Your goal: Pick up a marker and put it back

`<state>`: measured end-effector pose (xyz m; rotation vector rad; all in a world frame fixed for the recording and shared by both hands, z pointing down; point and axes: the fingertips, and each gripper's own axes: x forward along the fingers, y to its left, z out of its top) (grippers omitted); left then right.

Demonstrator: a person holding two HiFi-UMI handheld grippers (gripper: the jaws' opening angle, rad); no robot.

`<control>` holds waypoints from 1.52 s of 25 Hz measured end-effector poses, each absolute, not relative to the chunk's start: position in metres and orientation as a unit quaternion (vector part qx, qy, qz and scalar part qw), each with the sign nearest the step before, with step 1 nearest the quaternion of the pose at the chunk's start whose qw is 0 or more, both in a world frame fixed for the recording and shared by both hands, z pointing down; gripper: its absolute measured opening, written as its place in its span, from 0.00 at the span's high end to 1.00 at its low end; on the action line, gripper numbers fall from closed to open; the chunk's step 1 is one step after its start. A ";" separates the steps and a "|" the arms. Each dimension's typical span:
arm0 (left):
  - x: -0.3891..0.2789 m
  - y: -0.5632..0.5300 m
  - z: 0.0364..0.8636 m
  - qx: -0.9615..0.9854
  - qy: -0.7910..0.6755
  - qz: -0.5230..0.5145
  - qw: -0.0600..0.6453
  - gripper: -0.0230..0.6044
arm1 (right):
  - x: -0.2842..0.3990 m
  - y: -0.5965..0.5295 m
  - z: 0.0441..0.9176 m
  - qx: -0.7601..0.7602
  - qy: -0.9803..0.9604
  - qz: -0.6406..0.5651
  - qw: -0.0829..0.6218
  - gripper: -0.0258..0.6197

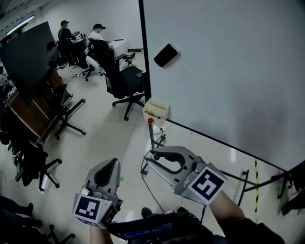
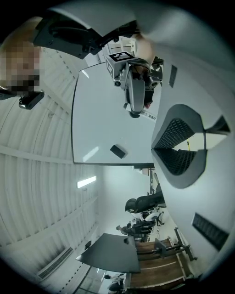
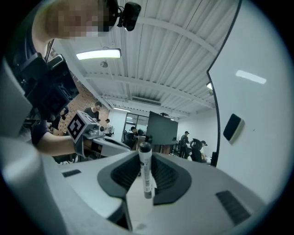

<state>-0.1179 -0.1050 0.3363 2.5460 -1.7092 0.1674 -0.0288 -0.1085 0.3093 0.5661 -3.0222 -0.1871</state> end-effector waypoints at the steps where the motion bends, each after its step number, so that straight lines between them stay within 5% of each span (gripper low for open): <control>1: -0.105 -0.106 0.336 0.828 -0.557 0.055 0.035 0.97 | -0.016 -0.109 0.310 0.181 -0.981 -0.058 0.029 0.81; 9: -0.019 -0.083 0.329 0.808 -0.585 0.062 0.030 0.97 | 0.062 -0.098 0.314 0.124 -0.991 -0.045 0.017 0.81; 17: -0.001 -0.043 0.332 0.756 -0.647 0.090 0.042 0.97 | 0.078 -0.076 0.319 0.044 -0.999 -0.023 -0.006 0.81; 38: -0.127 0.171 0.351 0.721 -0.689 0.042 0.064 0.97 | -0.056 0.137 0.329 -0.028 -0.998 -0.043 0.036 0.81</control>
